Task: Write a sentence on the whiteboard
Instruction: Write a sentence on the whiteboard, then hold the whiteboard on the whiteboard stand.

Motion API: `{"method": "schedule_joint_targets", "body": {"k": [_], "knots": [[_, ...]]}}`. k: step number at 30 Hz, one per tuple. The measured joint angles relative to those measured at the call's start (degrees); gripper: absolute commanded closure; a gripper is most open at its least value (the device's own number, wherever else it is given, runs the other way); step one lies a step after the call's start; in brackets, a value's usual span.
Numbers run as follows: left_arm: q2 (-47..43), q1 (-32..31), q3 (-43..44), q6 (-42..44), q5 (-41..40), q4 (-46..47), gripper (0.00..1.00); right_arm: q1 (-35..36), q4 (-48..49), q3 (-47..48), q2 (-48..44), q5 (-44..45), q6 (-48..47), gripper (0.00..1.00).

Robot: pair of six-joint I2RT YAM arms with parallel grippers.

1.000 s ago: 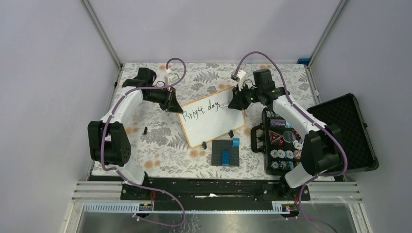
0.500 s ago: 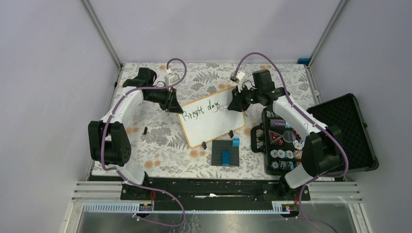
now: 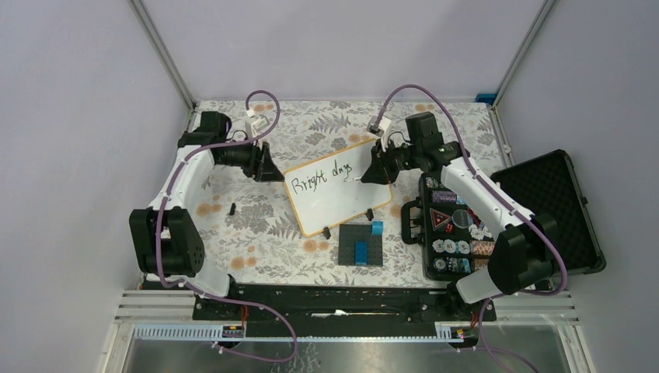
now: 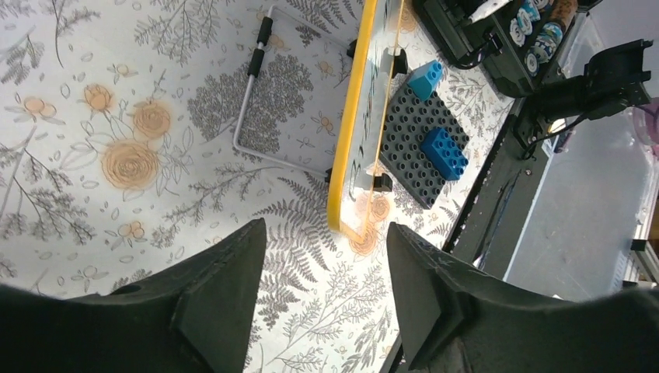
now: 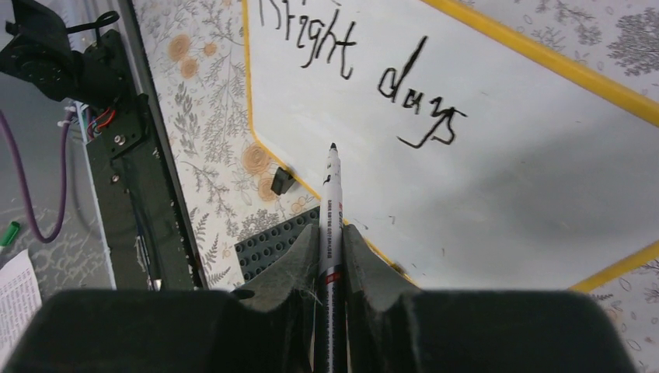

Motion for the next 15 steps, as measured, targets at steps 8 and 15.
{"method": "schedule_joint_targets", "body": {"k": [8, 15], "knots": [[-2.1, 1.99, -8.55, -1.57, 2.32, 3.87, 0.35, 6.14, 0.02, -0.7, -0.13, 0.09, 0.33, 1.0], [-2.21, 1.92, -13.81, -5.03, 4.55, 10.84, 0.35, 10.6, 4.63, -5.79, -0.13, 4.09, 1.46, 1.0]]}}
